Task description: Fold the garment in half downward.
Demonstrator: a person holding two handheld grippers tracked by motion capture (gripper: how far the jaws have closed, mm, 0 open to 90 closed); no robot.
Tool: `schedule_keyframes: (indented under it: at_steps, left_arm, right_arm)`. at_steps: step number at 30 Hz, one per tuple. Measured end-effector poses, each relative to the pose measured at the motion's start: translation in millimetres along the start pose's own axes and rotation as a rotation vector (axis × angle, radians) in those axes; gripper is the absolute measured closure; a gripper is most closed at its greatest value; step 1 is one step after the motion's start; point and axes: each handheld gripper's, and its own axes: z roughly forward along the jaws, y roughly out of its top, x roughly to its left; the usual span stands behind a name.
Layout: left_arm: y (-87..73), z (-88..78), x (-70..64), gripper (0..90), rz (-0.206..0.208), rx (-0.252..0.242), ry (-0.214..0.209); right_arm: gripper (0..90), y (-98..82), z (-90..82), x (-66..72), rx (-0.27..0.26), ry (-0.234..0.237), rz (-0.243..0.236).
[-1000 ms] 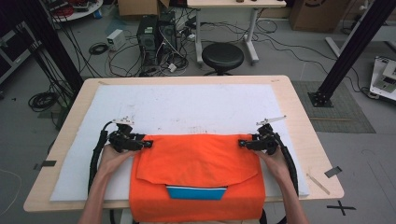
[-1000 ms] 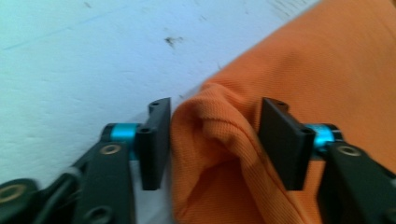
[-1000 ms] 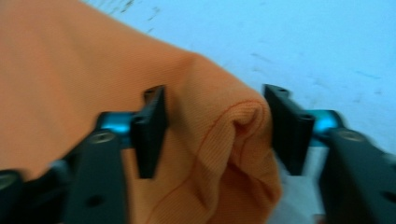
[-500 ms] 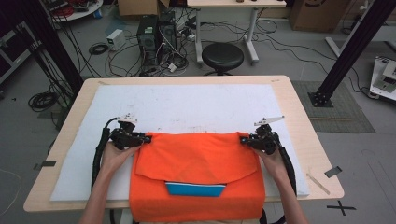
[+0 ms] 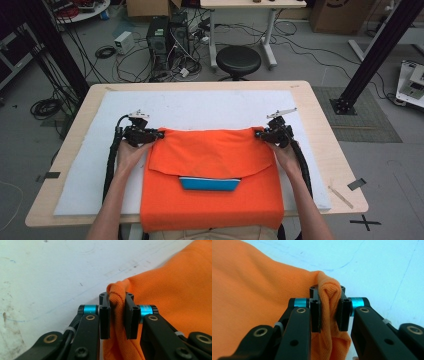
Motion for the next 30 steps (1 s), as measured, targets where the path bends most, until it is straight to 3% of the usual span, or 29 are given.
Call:
schedule_keyframes:
  at_steps: [2, 5, 7, 9, 13, 16, 21, 23, 26, 28, 30]
  left_arm:
    - [7.4, 2.4, -1.1, 77.6, 0.031, -0.013, 0.022]
    - [18.1, 8.1, 1.7, 77.6, 0.034, 0.0, 0.034]
    - [21.8, 11.7, 2.8, 77.6, 0.055, -0.018, 0.052]
    - [20.6, 15.9, 7.6, 77.6, 0.043, -0.03, 0.05]
    - [21.7, 25.8, 20.5, 77.5, 0.003, 0.006, 0.043]
    - [26.4, 30.3, 26.3, 77.5, 0.0, -0.01, 0.044]
    - [24.0, 39.8, 30.1, 76.6, -0.029, 0.009, 0.047]
    - [23.5, 40.0, 30.1, 72.2, -0.034, 0.012, 0.061]
    - [25.7, 34.8, 29.2, 52.1, -0.036, 0.017, 0.102]
    - [27.4, 25.4, 25.3, 48.1, -0.036, -0.02, 0.098]
    - [29.2, 14.8, 18.0, 44.7, -0.002, -0.049, 0.095]
  right_arm:
    - [78.3, 2.1, 4.8, -2.8, 0.0, -0.023, -0.003]
    - [78.3, 7.1, 10.2, -7.0, 0.008, -0.046, -0.001]
    - [78.3, 11.9, 12.9, -11.5, 0.005, -0.044, -0.005]
    - [78.3, 16.5, 15.2, -15.9, 0.006, -0.048, 0.002]
    - [78.2, 27.1, 24.1, -25.2, 0.006, -0.023, -0.002]
    - [78.1, 33.3, 29.9, -28.5, 0.014, -0.041, 0.006]
    - [73.9, 33.1, 39.3, -31.8, 0.037, -0.056, 0.014]
    - [67.1, 30.5, 42.5, -31.3, 0.039, -0.065, 0.014]
    - [42.3, 30.9, 39.1, -33.4, 0.037, -0.122, 0.024]
    - [34.4, 30.3, 31.6, -35.7, 0.024, -0.1, 0.047]
    - [30.8, 28.7, 20.7, -34.3, -0.002, -0.098, 0.059]
